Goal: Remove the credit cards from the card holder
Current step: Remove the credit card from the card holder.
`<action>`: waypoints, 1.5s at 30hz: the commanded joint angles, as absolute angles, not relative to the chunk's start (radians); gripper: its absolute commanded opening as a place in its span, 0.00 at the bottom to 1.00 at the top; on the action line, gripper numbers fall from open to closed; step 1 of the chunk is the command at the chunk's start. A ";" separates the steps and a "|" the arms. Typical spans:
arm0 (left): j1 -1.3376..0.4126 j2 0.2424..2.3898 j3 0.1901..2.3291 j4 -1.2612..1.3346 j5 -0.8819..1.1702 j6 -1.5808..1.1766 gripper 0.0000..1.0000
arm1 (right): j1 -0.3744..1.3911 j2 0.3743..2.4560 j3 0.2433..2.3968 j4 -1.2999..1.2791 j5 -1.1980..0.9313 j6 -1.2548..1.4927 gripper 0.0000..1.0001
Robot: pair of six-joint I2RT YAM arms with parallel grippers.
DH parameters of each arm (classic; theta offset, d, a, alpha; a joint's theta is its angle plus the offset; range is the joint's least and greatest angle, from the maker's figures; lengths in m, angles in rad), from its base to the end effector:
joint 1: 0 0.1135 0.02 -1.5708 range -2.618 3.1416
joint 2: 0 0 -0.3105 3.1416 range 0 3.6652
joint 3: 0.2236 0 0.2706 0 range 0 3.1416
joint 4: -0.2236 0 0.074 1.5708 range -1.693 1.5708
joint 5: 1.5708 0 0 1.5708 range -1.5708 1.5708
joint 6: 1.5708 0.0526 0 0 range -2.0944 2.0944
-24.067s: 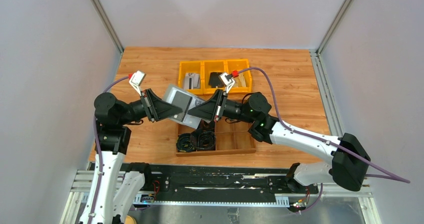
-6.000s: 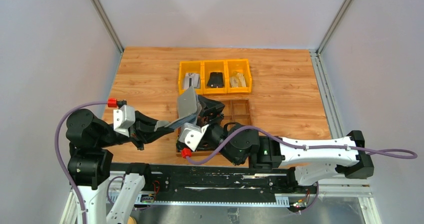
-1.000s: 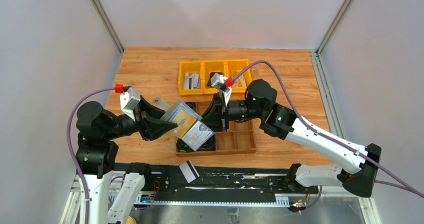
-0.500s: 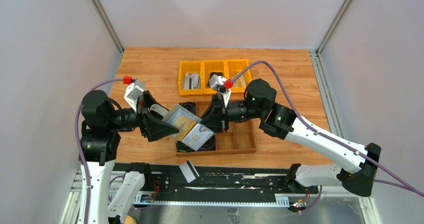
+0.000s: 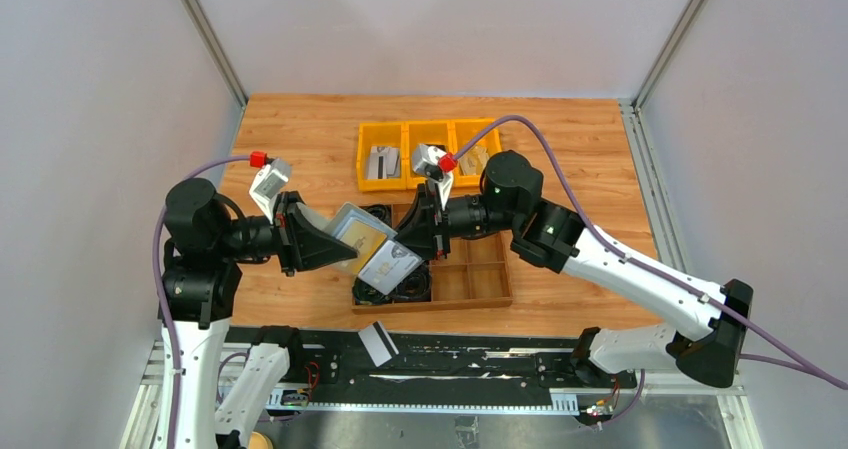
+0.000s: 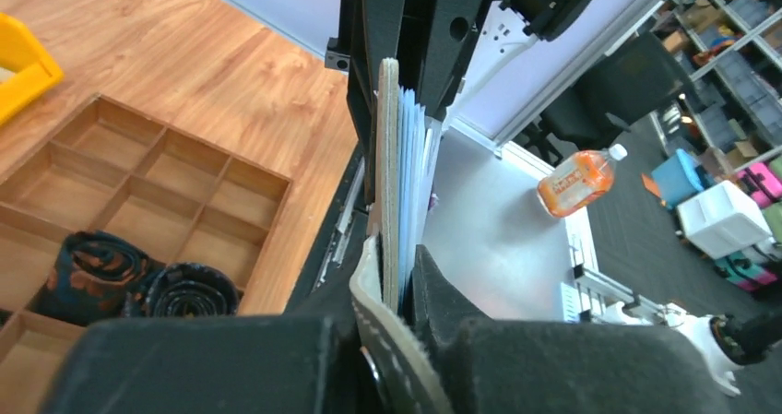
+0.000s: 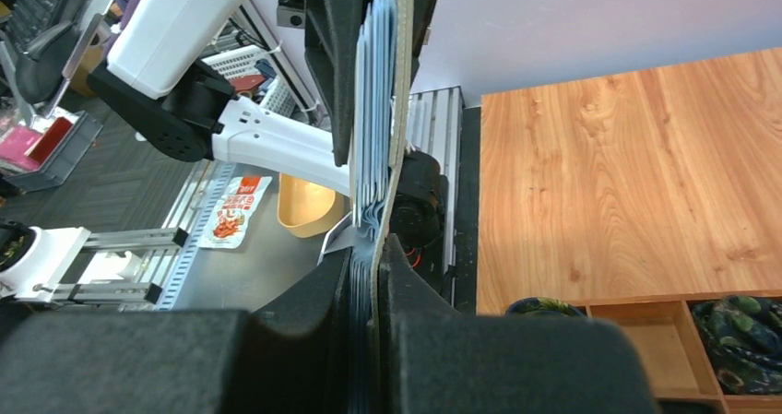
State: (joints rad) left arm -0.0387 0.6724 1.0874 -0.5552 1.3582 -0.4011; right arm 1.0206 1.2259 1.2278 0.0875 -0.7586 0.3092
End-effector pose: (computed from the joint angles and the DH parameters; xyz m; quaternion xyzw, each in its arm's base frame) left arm 0.0766 -0.0544 0.4563 0.2993 0.6520 -0.5740 0.3946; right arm 0.1210 0.2665 0.4762 -0.4744 0.4924 0.6196 0.3854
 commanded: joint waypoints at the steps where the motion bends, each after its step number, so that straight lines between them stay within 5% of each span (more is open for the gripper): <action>1: -0.037 0.679 1.097 -0.513 1.212 -0.401 0.00 | 1.025 1.228 1.274 0.093 -0.775 0.267 0.04; 8: -0.037 0.684 1.122 -0.495 1.078 -0.295 0.00 | 0.906 1.148 1.216 -0.022 -0.558 0.230 0.66; 11: -0.037 0.699 1.133 -0.525 1.065 -0.250 0.00 | 0.826 1.096 1.177 -0.066 -0.493 0.244 0.79; 20: -0.038 0.684 1.145 -0.567 1.008 -0.161 0.00 | 0.750 1.012 1.230 -0.070 -0.411 0.366 0.82; 28: -0.037 0.662 1.024 -0.300 0.936 -0.453 0.00 | 0.857 1.103 1.122 0.365 -0.562 0.765 0.62; 45: -0.038 0.670 0.953 -0.014 1.068 -0.833 0.00 | 0.910 1.344 1.136 0.491 -0.602 0.884 0.45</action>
